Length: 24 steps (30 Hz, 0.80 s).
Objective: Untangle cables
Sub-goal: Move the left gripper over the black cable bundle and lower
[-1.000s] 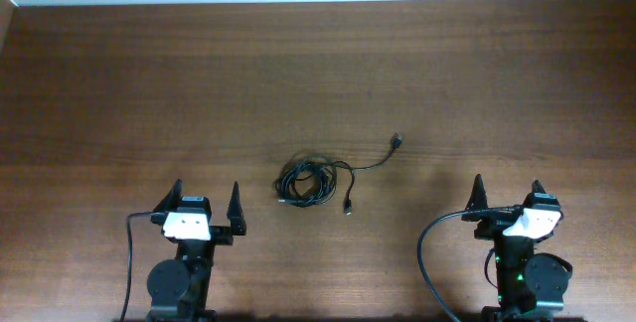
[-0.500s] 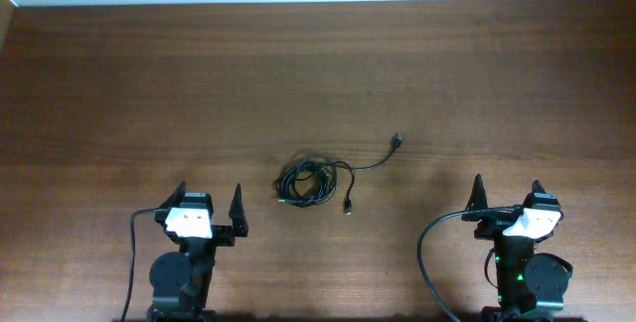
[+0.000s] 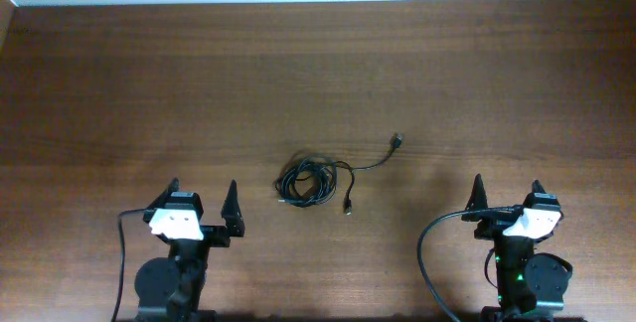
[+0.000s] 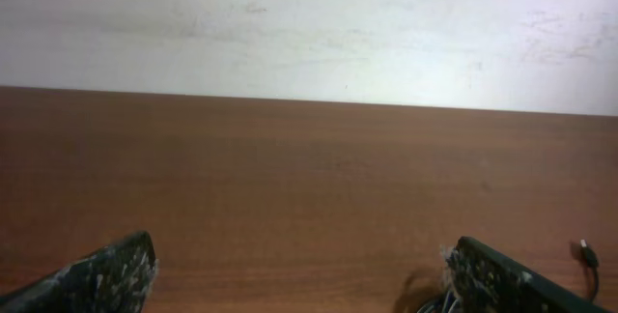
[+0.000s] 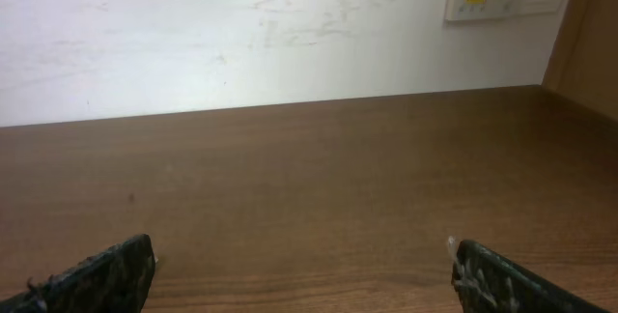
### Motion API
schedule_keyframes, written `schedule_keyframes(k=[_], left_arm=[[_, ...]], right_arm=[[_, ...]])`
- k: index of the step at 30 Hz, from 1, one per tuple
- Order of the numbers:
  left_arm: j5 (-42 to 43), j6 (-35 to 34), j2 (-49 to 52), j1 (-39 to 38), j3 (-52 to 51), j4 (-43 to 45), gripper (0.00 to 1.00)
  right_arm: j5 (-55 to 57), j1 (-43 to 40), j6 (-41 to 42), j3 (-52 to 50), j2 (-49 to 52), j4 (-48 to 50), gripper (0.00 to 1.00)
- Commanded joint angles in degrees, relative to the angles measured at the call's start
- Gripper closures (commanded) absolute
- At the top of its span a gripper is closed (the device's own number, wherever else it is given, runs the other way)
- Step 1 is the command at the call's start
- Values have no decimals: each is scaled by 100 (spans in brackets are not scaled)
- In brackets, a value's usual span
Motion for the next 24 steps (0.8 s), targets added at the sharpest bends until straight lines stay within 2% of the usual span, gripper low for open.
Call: schedule_keyframes(k=[1, 6, 11, 15, 18, 19, 20, 24], left_arm=[[63, -55, 238, 9, 385, -142, 1], [321, -55, 1248, 9, 820, -210, 1], [426, -52, 2264, 9, 1631, -866, 1], [645, -55, 2721, 9, 2129, -1064, 1], [710, -52, 3351, 9, 3003, -1873, 1], [879, -50, 3687, 9, 3545, -2380, 1], [1491, -52, 4022, 9, 4085, -2774, 1], [2632, -57, 4371, 9, 4293, -2820, 1]], right_arm=[[107, 35, -20, -46, -26, -15, 2], [107, 35, -20, -46, -26, -15, 2], [107, 35, -20, -46, -26, -15, 2], [107, 35, -20, -46, -26, -15, 2], [107, 35, -20, -46, -26, -15, 2], [107, 35, -20, -46, -26, -15, 2], [107, 35, -20, -46, -26, -15, 2], [107, 35, -20, -46, -26, -15, 2]])
